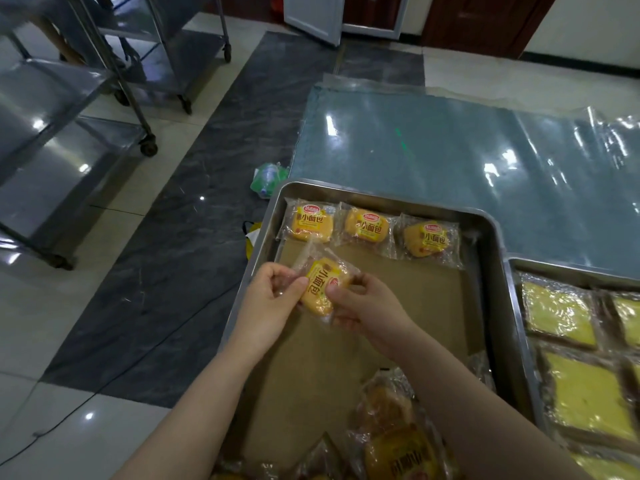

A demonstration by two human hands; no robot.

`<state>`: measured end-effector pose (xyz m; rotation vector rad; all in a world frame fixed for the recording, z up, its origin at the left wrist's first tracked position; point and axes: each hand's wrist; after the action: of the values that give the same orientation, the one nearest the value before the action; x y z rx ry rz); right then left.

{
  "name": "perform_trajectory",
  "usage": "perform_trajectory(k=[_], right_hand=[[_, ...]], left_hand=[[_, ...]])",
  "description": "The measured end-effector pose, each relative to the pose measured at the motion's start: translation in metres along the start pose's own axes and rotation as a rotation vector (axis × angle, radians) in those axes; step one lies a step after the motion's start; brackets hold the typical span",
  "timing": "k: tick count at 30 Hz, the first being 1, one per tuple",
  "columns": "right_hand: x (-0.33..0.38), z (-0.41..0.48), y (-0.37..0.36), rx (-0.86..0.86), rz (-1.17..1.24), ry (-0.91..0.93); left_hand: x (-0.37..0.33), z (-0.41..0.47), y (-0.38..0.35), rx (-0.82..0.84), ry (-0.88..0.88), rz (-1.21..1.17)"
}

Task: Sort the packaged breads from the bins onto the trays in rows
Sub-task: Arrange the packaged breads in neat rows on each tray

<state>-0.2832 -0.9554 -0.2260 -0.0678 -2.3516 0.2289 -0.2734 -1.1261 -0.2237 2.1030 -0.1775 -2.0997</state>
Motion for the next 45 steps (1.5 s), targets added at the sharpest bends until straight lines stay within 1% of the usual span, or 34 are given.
perform_trajectory(k=[2, 3, 4, 5, 6, 9, 10, 11, 12, 14, 16, 18, 21, 23, 25, 27, 32, 37, 42, 44, 45], right_hand=[[0.0, 0.004, 0.001, -0.078, 0.001, 0.003], [0.003, 0.007, 0.003, -0.143, -0.05, 0.042], [0.007, 0.01, 0.005, -0.213, -0.159, 0.091], [0.012, 0.013, 0.008, -0.266, -0.313, 0.142], [0.018, 0.016, 0.009, -0.283, -0.479, 0.189], [0.031, 0.022, 0.0, -0.203, -0.996, 0.303], [0.032, 0.025, -0.004, -0.212, -1.147, 0.349], [0.031, 0.027, -0.007, -0.248, -1.238, 0.396], [0.029, 0.027, -0.009, -0.293, -1.251, 0.435], [0.023, 0.025, -0.007, -0.336, -1.131, 0.472], [0.013, 0.021, 0.001, -0.309, -1.069, 0.458], [0.005, 0.017, 0.009, -0.287, -1.053, 0.425], [0.004, 0.016, 0.011, -0.324, -0.948, 0.382], [0.007, 0.02, 0.008, -0.329, -0.894, 0.32], [0.013, 0.026, 0.004, -0.319, -0.783, 0.245], [0.02, 0.033, 0.002, -0.334, -0.718, 0.211], [0.028, 0.046, -0.004, -0.402, -0.765, 0.275], [0.028, 0.053, -0.01, -0.507, -0.643, 0.346], [0.026, 0.047, -0.009, -0.553, -0.618, 0.376], [0.025, 0.036, 0.001, -0.532, -0.671, 0.35], [0.025, 0.028, 0.008, -0.486, -0.711, 0.326]], left_hand=[[0.007, -0.005, -0.002, 0.069, 0.062, -0.001], [0.01, -0.007, -0.002, 0.096, 0.06, 0.065], [0.014, -0.011, -0.002, 0.105, 0.033, 0.171], [0.016, -0.015, -0.002, 0.095, -0.016, 0.291], [0.017, -0.019, -0.002, 0.074, -0.081, 0.399], [0.017, -0.029, -0.004, 0.051, -0.238, 0.6], [0.017, -0.03, -0.004, 0.064, -0.278, 0.665], [0.017, -0.031, -0.005, 0.089, -0.323, 0.734], [0.017, -0.032, -0.005, 0.133, -0.369, 0.797], [0.019, -0.032, -0.004, 0.27, -0.43, 0.882], [0.025, -0.033, -0.004, 0.387, -0.446, 0.958], [0.031, -0.034, -0.006, 0.434, -0.444, 1.04], [0.034, -0.034, -0.01, 0.436, -0.436, 1.098], [0.036, -0.033, -0.01, 0.438, -0.446, 1.123], [0.037, -0.032, -0.008, 0.443, -0.447, 1.13], [0.037, -0.028, -0.008, 0.434, -0.437, 1.114], [0.034, -0.01, -0.01, 0.39, -0.401, 1.091], [0.032, 0.005, -0.015, 0.374, -0.39, 1.09], [0.033, 0.005, -0.019, 0.354, -0.379, 1.113], [0.03, 0.003, -0.017, 0.358, -0.385, 1.11], [0.027, 0.001, -0.015, 0.354, -0.399, 1.103]])
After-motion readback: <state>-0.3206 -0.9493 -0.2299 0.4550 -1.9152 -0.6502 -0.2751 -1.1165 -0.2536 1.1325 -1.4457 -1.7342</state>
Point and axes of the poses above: each hand's wrist, its own z-axis towards the middle knuckle, its own y-axis out of the back of the hand, x = y × z, and after that the axes turned 11 degrees about -y, right-handed
